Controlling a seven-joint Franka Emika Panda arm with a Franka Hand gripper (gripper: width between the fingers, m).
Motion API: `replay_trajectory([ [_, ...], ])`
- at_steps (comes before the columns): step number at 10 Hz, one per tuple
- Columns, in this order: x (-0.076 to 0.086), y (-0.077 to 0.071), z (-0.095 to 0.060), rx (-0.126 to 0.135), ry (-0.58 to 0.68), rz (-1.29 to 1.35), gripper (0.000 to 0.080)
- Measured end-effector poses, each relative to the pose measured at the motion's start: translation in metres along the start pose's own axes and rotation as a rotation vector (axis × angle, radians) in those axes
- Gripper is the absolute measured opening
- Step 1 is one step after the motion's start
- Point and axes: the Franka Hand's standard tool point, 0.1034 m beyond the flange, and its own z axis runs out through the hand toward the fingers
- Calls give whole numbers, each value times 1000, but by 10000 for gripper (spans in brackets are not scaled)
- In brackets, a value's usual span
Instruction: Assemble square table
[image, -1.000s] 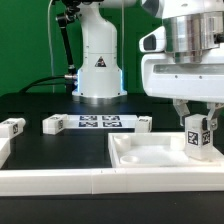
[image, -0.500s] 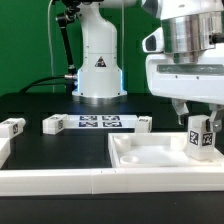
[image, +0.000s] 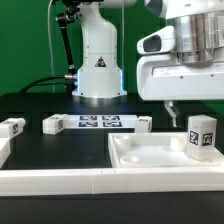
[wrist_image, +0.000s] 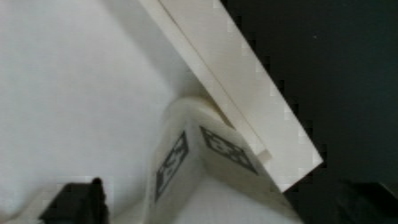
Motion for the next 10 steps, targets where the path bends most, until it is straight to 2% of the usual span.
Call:
replay_trajectory([
  [2,-1,0,0,-7,3,-192,648],
  [5,-2,-3,-1,-52,23,-521,648],
  [10,2,3,0,-65,13,-853,648],
])
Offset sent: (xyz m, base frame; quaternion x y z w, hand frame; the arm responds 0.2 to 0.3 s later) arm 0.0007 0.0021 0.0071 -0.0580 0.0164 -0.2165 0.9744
